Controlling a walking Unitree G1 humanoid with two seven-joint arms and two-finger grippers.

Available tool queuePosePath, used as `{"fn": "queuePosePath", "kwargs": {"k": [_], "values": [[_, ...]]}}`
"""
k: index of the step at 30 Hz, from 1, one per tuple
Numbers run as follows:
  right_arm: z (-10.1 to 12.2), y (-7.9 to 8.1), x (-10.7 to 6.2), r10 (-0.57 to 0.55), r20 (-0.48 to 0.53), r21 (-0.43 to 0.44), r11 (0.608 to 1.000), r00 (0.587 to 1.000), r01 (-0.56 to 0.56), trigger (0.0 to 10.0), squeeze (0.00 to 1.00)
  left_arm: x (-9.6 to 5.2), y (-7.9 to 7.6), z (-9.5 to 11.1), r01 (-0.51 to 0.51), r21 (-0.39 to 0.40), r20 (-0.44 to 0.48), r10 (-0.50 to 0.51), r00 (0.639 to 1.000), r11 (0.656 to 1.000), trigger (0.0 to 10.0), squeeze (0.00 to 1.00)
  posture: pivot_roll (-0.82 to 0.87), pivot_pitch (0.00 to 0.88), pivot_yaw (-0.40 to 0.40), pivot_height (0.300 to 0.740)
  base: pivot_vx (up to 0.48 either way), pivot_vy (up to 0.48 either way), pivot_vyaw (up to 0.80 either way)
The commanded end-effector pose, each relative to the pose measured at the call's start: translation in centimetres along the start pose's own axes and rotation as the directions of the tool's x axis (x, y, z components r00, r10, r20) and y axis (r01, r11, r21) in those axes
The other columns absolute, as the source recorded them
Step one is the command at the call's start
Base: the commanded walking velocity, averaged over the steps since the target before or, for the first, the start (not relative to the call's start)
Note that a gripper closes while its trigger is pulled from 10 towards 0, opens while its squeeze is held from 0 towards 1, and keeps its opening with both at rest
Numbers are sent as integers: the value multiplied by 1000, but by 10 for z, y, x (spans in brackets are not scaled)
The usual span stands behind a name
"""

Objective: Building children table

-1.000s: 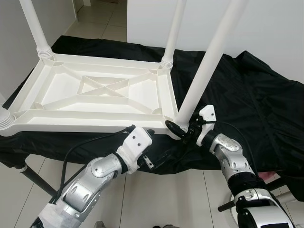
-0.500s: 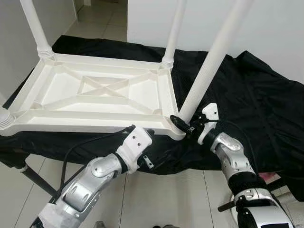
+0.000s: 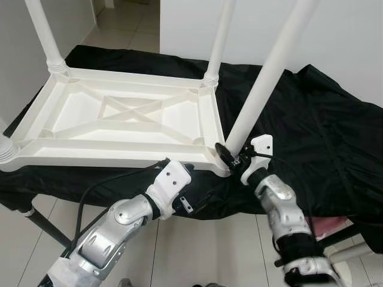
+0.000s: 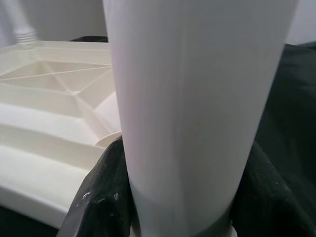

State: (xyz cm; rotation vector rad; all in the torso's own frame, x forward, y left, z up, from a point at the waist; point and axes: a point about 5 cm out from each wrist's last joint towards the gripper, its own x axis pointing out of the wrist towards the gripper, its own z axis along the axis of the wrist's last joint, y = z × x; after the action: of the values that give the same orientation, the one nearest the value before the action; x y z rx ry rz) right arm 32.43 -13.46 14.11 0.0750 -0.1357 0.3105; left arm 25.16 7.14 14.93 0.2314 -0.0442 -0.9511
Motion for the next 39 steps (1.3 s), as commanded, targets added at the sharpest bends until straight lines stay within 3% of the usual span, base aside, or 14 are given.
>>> {"fn": "queuePosePath", "kwargs": {"k": [1, 6, 11, 12, 13, 14, 24, 27, 28, 30, 33, 39], "values": [[-9, -10, -7, -129, -53, 31, 991, 990, 130, 10000, 0, 0, -11, -3, 120, -6, -13, -120, 993, 993, 10000, 0, 23, 93, -85, 740, 0, 0, 0], [-18, 12, -15, -381, -79, 68, 920, 921, 387, 10000, 0, 0, -12, -4, 122, -9, -13, -122, 992, 992, 10000, 0, 23, 93, -92, 740, 0, 0, 0], [-20, 31, -15, -332, -96, 103, 934, 938, 341, 10000, 0, 0, -13, -3, 120, -15, -9, -120, 993, 993, 10000, 0, 28, 91, -101, 740, 0, 0, 0], [-16, 32, -15, -287, -70, 158, 943, 956, 294, 10000, 341, 0, -14, -3, 120, -16, -9, -120, 993, 993, 10000, 0, 28, 91, -101, 740, 0, 0, 0], [-16, 32, -15, -287, -70, 158, 943, 956, 294, 10000, 341, 0, -14, -3, 120, -16, -9, -120, 993, 993, 10000, 0, 28, 91, -101, 740, 0, 0, 0], [-12, 32, -15, -272, -47, 183, 944, 961, 276, 10000, 1000, 0, -14, -3, 120, -16, -9, -120, 993, 993, 10000, 0, 28, 91, -101, 740, 0, 0, 0], [2, 29, -21, -215, 22, 191, 960, 976, 207, 10000, 1000, 1, -15, -4, 124, -15, -9, -124, 992, 992, 10000, 0, 25, 84, -107, 740, 0, 0, 0], [3, 20, -23, -152, 30, 154, 977, 988, 146, 10000, 1000, 1, -16, -4, 126, -16, -10, -126, 992, 992, 10000, 0, 23, 80, -107, 740, 0, 0, 0], [2, 14, -23, -93, 30, 129, 988, 995, 88, 10000, 0, 1, -16, -4, 129, -15, -10, -129, 992, 992, 10000, 0, 21, 77, -107, 740, 0, 0, 0], [2, 8, -22, 1, 26, 102, 995, 1000, -3, 10000, 0, 2, -17, -5, 132, -14, -10, -133, 991, 991, 10000, 0, 20, 72, -105, 740, 0, 0, 0], [2, 7, -21, 31, 24, 96, 995, 999, -34, 10000, 0, 2, -17, -5, 133, -14, -10, -133, 991, 991, 10000, 0, 20, 71, -105, 740, 0, 0, 0], [2, -1, -10, 217, -3, -11, 976, 976, -217, 10000, 0, 5, -16, -4, 137, -8, -6, -137, 991, 991, 10000, 0, 19, 61, -103, 740, 0, 0, 0]]}}
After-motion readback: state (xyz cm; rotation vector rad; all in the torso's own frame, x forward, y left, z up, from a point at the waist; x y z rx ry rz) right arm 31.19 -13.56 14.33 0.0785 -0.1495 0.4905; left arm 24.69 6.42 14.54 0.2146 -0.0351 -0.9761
